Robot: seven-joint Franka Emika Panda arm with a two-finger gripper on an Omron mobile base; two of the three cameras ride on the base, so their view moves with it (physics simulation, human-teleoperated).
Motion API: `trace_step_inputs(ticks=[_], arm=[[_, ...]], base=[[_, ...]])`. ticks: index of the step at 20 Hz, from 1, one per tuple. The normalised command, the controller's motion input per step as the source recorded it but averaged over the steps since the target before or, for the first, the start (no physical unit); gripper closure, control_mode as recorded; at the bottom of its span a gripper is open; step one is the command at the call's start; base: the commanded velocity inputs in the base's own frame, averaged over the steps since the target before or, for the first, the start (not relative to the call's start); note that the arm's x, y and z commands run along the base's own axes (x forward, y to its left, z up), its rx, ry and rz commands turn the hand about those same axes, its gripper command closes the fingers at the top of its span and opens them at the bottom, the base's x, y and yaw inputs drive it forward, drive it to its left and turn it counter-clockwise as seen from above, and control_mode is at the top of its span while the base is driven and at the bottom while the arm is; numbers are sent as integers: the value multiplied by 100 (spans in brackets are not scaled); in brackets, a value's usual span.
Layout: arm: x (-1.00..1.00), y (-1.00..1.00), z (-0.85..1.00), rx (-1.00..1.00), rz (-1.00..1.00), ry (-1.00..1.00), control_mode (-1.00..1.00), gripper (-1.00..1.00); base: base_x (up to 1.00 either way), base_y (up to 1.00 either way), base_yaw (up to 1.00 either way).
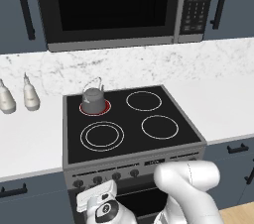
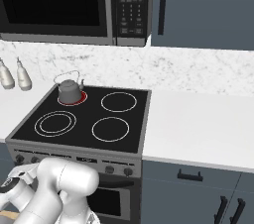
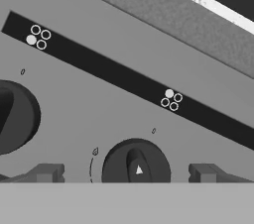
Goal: Turn off the rear left burner of the stove.
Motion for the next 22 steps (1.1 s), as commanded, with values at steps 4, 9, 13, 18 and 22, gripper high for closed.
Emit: trace_step_inputs(ticks=[4,9,13,18,22], arm=[[0,0,0,0,0,0,-100,-100],[0,-5,0,1,0,0,-100,-100],[0,-5,6,1,0,0,-100,-100],[0,0,0,0,0,0,-100,-100],[0,0,0,0,0,0,-100,100]], base=[[0,0,0],[0,0,0],[0,0,0],[0,0,0],[0,0,0]])
